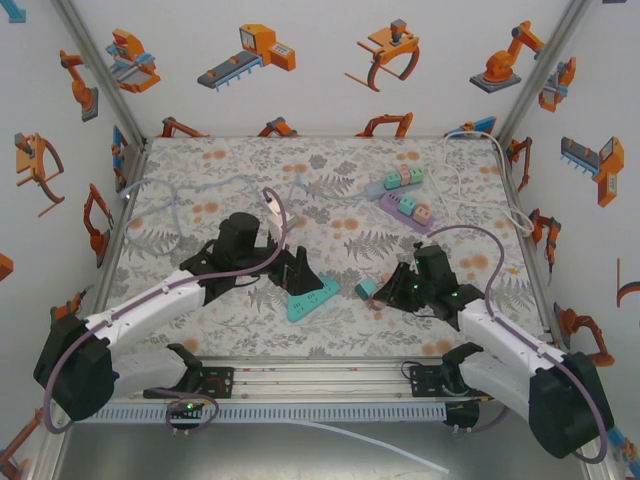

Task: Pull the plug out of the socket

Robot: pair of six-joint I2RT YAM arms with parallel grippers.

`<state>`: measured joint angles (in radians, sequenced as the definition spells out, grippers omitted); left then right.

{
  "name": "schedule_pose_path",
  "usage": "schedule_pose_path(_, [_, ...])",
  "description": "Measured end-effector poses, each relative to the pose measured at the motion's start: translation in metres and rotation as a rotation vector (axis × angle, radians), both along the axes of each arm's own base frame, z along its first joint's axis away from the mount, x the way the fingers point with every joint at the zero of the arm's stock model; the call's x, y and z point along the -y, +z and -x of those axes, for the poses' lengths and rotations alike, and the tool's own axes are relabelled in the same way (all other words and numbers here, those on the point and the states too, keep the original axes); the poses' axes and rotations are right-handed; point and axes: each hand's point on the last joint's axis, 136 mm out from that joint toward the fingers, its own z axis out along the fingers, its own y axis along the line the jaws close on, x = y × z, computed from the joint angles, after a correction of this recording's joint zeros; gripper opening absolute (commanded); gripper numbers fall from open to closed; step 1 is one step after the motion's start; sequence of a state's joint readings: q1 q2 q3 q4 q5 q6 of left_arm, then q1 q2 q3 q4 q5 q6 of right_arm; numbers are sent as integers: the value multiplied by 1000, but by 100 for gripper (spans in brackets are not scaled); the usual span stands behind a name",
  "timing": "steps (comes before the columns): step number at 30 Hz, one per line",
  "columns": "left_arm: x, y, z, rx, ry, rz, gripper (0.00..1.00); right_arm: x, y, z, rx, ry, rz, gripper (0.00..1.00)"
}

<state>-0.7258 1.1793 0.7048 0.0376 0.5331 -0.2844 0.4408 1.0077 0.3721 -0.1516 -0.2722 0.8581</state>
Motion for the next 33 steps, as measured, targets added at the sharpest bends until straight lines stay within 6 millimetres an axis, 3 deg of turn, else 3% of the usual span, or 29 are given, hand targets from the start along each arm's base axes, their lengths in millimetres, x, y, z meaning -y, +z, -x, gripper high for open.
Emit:
schedule_pose_path(4, [1,-3,0,6,-11,-13,97,-1,-2,-2,-6,-7,-7,38])
schedule_pose_path(11, [3,1,-2,29,-19,-14,97,7,-9,2,-5,-31,25,44])
schedule_pose_path(21, [3,-3,-4,34,-13,-32,97,28,6,2,76,-80,101,54])
schedule_pose_path(25, [2,-3,-6,40,-2,-40,97,36,32,-10,151,-79,175,58])
schedule_pose_path(29, [0,-1,-9,51,17,-46,97,42,82,-42,343,-65,273,63])
schedule_pose_path(33, [-3,7,-9,78,33,-35,97,39,115,-78,515,33,438,65])
